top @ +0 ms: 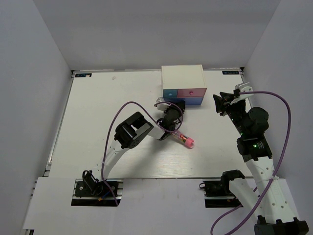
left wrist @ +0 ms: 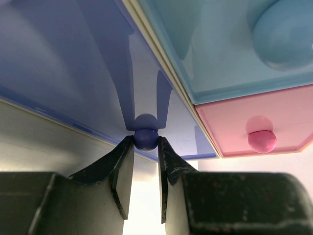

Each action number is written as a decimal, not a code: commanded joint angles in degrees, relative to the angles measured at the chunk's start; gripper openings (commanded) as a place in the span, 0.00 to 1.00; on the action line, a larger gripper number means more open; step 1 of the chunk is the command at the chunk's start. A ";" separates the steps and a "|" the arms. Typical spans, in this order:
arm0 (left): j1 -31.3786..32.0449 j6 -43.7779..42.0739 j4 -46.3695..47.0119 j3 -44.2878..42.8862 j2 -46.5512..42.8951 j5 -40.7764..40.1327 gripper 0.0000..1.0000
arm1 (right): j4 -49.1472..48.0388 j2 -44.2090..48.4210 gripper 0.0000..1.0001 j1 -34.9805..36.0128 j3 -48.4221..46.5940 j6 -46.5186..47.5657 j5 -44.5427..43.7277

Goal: Sort the stationery into containers
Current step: Open the drawer in the storage box.

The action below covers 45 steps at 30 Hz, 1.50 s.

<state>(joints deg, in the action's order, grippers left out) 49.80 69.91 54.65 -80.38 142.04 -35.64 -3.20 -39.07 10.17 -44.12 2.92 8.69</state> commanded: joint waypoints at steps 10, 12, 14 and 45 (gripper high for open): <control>1.18 -0.92 3.18 4.78 -1.94 -0.40 0.21 | -3.21 0.49 0.40 -0.07 0.44 -0.98 -0.52; 1.79 -1.44 3.88 6.19 -2.46 0.13 0.21 | -3.21 0.49 0.40 -0.16 0.44 -0.90 -0.43; 2.32 -1.44 5.20 7.77 -2.47 0.13 0.21 | -3.13 0.48 0.40 -0.24 0.44 -1.16 -0.34; 5.75 -4.17 10.56 19.56 -10.03 3.46 0.18 | 24.70 -23.24 0.88 -0.07 -15.37 39.56 25.67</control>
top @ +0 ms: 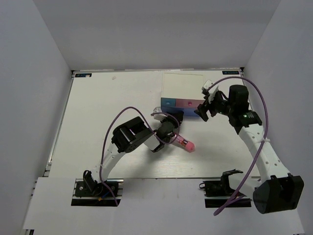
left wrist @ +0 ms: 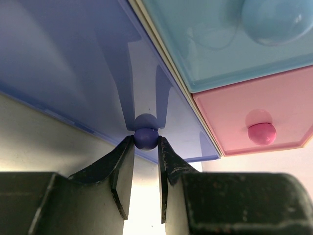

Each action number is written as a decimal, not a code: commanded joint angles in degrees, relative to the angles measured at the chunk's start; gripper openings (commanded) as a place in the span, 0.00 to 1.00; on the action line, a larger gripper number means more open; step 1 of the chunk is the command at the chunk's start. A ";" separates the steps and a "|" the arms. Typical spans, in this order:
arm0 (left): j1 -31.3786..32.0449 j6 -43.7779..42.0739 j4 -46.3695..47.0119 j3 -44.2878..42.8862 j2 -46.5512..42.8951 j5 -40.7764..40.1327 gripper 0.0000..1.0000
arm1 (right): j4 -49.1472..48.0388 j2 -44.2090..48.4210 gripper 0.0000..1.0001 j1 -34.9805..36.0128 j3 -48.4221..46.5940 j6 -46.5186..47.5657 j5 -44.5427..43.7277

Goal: Sort the stationery into containers
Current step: Open the drawer in the storage box.

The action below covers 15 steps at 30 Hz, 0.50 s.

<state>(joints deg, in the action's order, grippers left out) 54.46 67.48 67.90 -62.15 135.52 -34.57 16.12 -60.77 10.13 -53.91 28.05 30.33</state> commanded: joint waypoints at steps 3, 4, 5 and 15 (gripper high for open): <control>1.09 -1.74 -2.68 1.33 -3.51 2.40 0.18 | 7.78 -5.23 0.83 0.15 -7.96 22.09 4.65; 1.09 -1.74 -2.68 1.33 -3.51 2.40 0.18 | 7.70 -5.67 0.83 0.07 -7.79 23.35 4.57; 1.09 -1.74 -2.68 1.33 -3.51 2.40 0.18 | 7.61 -6.37 0.83 0.15 -7.88 25.45 5.00; 1.09 -1.74 -3.21 1.86 -4.04 3.45 0.18 | 3.40 -13.66 0.80 1.47 -9.11 29.16 2.90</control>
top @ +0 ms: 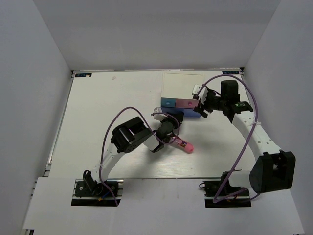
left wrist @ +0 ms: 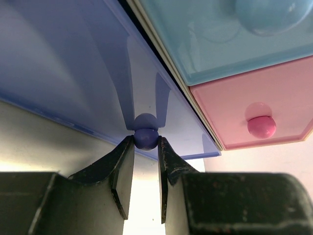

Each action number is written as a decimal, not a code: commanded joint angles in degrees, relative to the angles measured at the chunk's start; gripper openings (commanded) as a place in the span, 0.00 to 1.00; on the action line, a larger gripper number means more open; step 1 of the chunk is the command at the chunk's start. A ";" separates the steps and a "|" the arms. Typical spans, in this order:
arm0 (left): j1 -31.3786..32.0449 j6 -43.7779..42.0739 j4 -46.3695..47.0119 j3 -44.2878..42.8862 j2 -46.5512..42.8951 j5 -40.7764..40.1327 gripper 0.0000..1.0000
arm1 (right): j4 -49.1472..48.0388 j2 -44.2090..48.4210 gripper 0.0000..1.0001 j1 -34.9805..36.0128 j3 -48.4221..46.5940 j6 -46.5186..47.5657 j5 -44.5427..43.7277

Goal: Sort the stationery into containers
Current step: Open the drawer in the storage box.

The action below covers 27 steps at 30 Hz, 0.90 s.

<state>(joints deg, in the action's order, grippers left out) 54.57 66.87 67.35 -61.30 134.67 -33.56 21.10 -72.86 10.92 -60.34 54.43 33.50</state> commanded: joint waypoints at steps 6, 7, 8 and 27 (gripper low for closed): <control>0.98 -1.66 -2.66 1.53 -4.24 2.98 0.18 | -6.16 -6.06 0.76 2.53 -3.47 1.64 -5.71; 0.98 -1.66 -2.66 2.05 -4.24 2.98 0.18 | -6.94 -6.24 0.75 2.62 -3.47 1.38 -6.42; 0.98 -1.66 -2.66 2.06 -4.76 2.98 0.18 | -9.39 -6.50 0.75 3.05 -3.30 0.42 -6.95; 2.03 -2.18 -1.08 5.48 -6.97 5.08 0.17 | -20.49 -13.09 0.39 6.48 -3.21 -5.82 -22.50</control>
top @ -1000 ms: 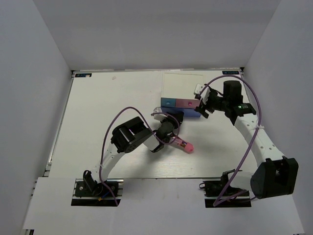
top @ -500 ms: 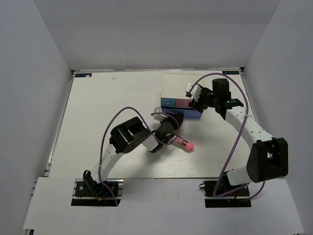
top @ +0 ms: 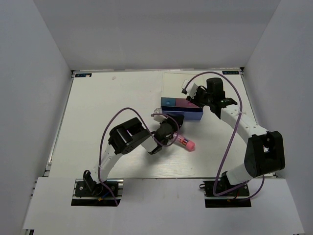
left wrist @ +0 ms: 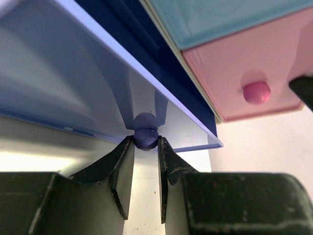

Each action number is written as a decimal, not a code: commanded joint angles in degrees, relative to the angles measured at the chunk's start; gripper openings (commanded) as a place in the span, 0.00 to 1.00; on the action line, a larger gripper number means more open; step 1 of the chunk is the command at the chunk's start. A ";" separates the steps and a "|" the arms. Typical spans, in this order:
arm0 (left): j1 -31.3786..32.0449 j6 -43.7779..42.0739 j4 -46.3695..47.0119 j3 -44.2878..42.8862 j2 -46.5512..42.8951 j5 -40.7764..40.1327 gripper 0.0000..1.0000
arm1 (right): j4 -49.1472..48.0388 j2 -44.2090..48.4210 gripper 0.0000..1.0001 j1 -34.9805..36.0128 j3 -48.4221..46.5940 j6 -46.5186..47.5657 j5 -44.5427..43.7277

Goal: Sort the stationery into containers
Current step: Open the drawer in the storage box.

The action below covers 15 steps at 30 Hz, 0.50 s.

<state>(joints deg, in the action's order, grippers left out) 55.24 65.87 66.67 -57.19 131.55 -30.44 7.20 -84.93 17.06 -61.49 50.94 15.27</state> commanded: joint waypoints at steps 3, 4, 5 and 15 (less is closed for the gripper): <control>1.36 -1.18 0.12 1.38 -3.84 1.96 0.17 | -8.17 -2.00 0.38 0.60 -2.58 -3.65 -5.85; 1.36 -1.18 0.12 1.99 -3.84 1.96 0.17 | -8.34 -2.17 0.38 0.61 -2.84 -4.61 -5.95; 1.36 -1.18 0.12 1.99 -4.36 1.96 0.17 | -8.34 -2.44 0.38 0.78 -2.84 -4.45 -6.56; 2.41 -1.71 1.18 3.05 -5.42 1.96 0.17 | -9.57 -4.02 0.36 1.48 -3.46 -5.85 -9.73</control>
<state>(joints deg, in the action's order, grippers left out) 56.25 65.41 67.77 -54.78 130.41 -30.11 1.93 -87.74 18.55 -62.26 46.65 8.54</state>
